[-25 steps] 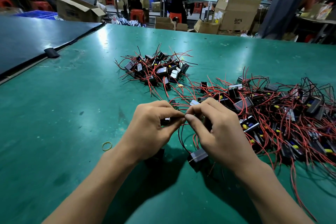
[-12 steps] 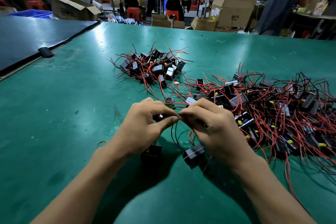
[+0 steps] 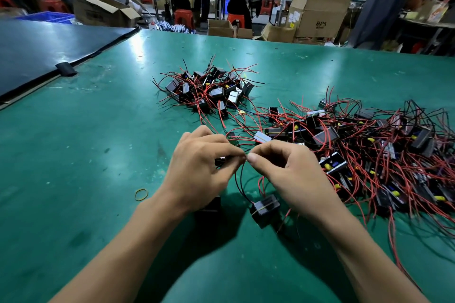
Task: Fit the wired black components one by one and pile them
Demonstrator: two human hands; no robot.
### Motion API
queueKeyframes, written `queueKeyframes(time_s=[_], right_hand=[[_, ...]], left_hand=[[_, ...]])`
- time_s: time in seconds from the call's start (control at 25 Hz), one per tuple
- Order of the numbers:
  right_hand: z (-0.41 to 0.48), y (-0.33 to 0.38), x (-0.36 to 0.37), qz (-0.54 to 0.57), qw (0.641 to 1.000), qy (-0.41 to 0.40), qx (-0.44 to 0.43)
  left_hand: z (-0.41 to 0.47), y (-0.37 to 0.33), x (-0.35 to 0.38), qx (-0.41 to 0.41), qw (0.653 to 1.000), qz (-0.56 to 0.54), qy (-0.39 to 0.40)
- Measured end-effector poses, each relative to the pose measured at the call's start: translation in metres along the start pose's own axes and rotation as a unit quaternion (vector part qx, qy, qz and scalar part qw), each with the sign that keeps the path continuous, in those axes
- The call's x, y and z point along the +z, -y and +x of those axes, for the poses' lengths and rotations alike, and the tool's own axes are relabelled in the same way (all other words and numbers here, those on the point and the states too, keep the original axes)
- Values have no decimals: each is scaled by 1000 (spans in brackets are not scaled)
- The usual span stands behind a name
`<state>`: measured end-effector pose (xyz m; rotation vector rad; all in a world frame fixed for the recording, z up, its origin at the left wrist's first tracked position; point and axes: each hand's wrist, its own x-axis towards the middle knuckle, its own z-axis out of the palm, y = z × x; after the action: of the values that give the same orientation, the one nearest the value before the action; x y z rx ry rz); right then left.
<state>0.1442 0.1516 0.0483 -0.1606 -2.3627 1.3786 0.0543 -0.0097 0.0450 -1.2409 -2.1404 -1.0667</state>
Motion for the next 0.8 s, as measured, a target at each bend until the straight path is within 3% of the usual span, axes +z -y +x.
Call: queueKeyframes(time_s=[0.12, 0.28, 0.36, 0.48, 0.56, 0.64, 0.72, 0.8], right_hand=[[-2, -4, -3, -187, 955, -20, -230], [-1, -8, -6, -262, 925, -34, -275], [-3, -2, 2, -232, 948, -41, -215], [0, 8, 16, -33, 998, -39, 35], [3, 13, 10, 184, 957, 0, 224], [3, 21, 6, 329, 884, 53, 327], [2, 23, 1, 328, 876, 74, 346], [-1, 32, -16, 225, 934, 47, 274]], left_hand=[[0, 5, -2, -42, 995, -70, 49], [0, 6, -5, -51, 992, -95, 59], [0, 3, -4, -28, 997, -58, 35], [-2, 1, -2, 51, 997, 50, -9], [-3, 0, 1, 92, 991, 90, -40], [-3, 1, 5, 114, 985, 109, -67], [-2, 2, 7, 116, 983, 117, -83], [-5, 3, 9, 99, 988, 95, -76]])
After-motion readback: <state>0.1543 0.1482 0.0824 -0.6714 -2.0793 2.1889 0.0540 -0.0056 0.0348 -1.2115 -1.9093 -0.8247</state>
